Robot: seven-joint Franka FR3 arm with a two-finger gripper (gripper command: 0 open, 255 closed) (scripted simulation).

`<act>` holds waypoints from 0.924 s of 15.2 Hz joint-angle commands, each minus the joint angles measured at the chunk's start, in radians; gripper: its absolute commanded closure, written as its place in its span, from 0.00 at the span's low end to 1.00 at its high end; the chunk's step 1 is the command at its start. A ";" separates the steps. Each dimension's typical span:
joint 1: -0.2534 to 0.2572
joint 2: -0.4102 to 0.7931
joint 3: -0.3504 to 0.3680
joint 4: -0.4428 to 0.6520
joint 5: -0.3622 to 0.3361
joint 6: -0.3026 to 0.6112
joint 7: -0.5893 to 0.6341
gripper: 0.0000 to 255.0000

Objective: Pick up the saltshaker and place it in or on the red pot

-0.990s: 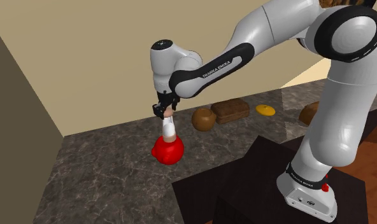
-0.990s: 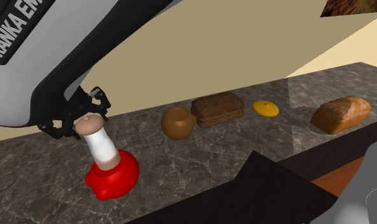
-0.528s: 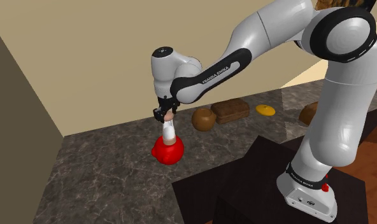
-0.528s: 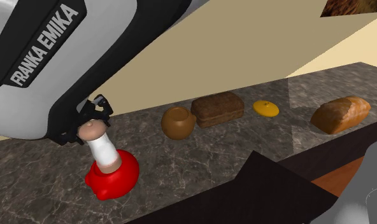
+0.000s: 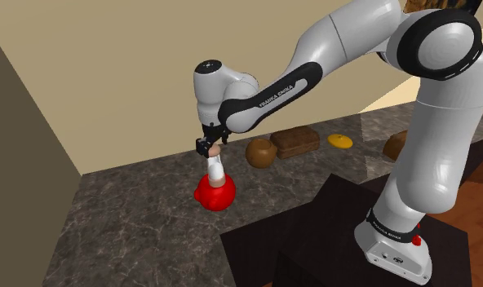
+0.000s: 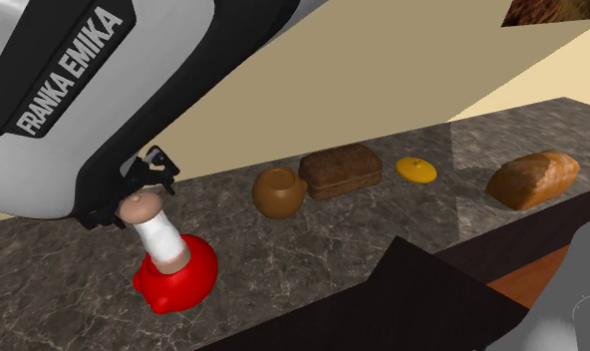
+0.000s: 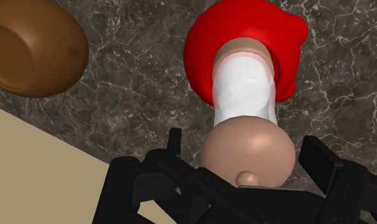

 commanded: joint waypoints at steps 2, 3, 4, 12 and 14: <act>0.000 0.000 0.000 0.000 0.000 0.000 0.000 0.00; 0.001 -0.019 0.005 0.009 0.013 -0.026 -0.009 0.00; 0.003 -0.037 0.010 0.020 0.026 -0.053 -0.017 0.00; 0.007 -0.067 0.017 0.042 0.047 -0.103 -0.030 0.00; 0.007 -0.067 0.017 0.042 0.047 -0.103 -0.030 0.00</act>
